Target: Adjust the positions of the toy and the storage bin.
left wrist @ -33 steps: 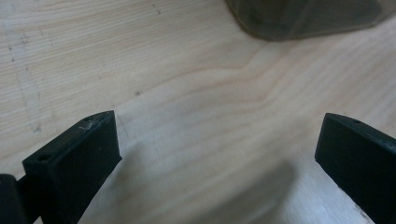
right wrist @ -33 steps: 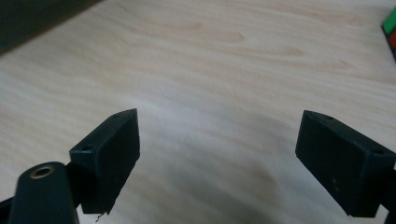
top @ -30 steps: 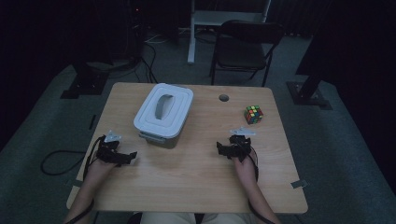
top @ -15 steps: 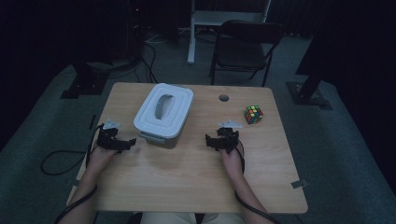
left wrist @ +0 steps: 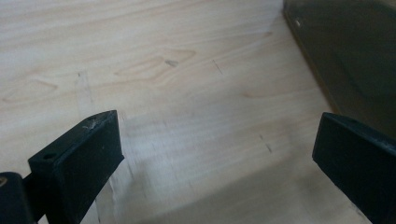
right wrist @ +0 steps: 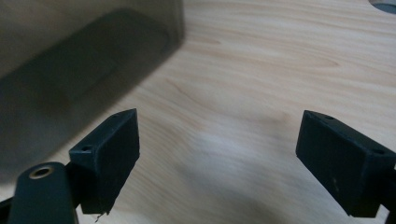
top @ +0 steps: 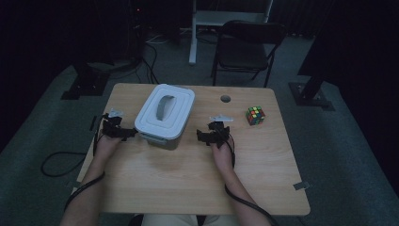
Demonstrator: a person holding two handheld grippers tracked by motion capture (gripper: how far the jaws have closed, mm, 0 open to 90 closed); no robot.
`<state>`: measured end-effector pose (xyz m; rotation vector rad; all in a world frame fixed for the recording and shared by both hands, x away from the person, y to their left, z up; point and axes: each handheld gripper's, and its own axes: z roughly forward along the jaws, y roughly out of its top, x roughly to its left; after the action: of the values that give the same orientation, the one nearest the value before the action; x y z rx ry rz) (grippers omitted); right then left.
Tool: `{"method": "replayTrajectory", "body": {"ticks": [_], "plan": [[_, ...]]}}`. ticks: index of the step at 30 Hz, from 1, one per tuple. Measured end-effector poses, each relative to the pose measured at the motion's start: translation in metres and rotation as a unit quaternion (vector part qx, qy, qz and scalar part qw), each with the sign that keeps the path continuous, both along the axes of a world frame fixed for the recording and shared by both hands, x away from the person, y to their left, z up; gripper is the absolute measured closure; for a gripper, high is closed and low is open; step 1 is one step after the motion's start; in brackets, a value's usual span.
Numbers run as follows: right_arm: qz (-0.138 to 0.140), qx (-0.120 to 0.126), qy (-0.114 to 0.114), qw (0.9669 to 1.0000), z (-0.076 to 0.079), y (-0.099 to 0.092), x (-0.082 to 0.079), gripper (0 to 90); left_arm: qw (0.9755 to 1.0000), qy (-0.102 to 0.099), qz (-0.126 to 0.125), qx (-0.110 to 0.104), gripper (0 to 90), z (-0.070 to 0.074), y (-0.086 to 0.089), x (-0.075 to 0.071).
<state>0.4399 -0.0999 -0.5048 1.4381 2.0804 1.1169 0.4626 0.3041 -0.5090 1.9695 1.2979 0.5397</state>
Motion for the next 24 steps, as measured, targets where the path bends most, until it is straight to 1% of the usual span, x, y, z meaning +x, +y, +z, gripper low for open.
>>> {"method": "replayTrajectory", "body": {"ticks": [1, 3, 5, 6, 7, 8, 11, 13, 15, 19, 21, 23, 24], "plan": [[0.001, 0.002, -0.002, 1.0000, 0.001, 0.002, 0.001, 13.1, 1.0000, 0.000, 0.000, -0.006, 2.1, 0.001, 0.000, 0.002], [0.005, 0.006, -0.005, 1.0000, 0.002, 0.008, 0.003, 13.1, 0.9999, -0.005, 0.001, -0.009, 2.1, 0.004, -0.002, 0.004], [0.009, 0.007, -0.011, 0.9999, 0.004, 0.014, 0.004, 13.1, 0.9999, -0.010, -0.002, -0.006, 2.1, 0.007, -0.004, 0.004], [0.012, 0.006, -0.012, 0.9998, 0.005, 0.017, 0.005, 13.1, 0.9998, -0.017, -0.004, 0.000, 2.1, 0.009, -0.005, 0.003], [0.013, 0.004, -0.014, 0.9998, 0.006, 0.020, 0.006, 13.1, 0.9997, -0.024, -0.004, -0.003, 2.1, 0.011, -0.006, 0.002], [0.016, 0.002, -0.013, 0.9998, 0.007, 0.023, 0.007, 13.1, 0.9997, -0.025, -0.005, -0.008, 2.1, 0.012, -0.006, 0.002], [0.020, -0.003, -0.016, 0.9997, 0.008, 0.028, 0.009, 13.1, 0.9998, -0.019, -0.010, -0.002, 2.1, 0.013, -0.009, 0.003], [0.020, -0.002, -0.014, 0.9997, 0.008, 0.029, 0.011, 13.1, 0.9996, -0.015, -0.018, 0.014, 2.0, 0.014, -0.015, 0.003], [0.022, 0.000, -0.012, 0.9997, 0.008, 0.029, 0.011, 13.1, 0.9993, -0.015, -0.029, 0.021, 2.0, 0.014, -0.019, 0.003], [0.023, 0.003, -0.016, 0.9996, 0.009, 0.029, 0.013, 13.1, 0.9993, -0.012, -0.032, 0.010, 2.0, 0.014, -0.024, 0.003], [0.024, 0.004, -0.017, 0.9996, 0.009, 0.029, 0.014, 13.1, 0.9991, -0.009, -0.041, 0.010, 2.0, 0.014, -0.028, 0.002], [0.030, 0.005, -0.019, 0.9994, 0.010, 0.030, 0.014, 13.1, 0.9987, -0.015, -0.048, 0.008, 2.0, 0.015, -0.032, -0.001], [0.032, 0.004, -0.023, 0.9992, 0.010, 0.030, 0.014, 13.0, 0.9987, -0.015, -0.047, 0.012, 2.0, 0.015, -0.034, -0.001]]}}
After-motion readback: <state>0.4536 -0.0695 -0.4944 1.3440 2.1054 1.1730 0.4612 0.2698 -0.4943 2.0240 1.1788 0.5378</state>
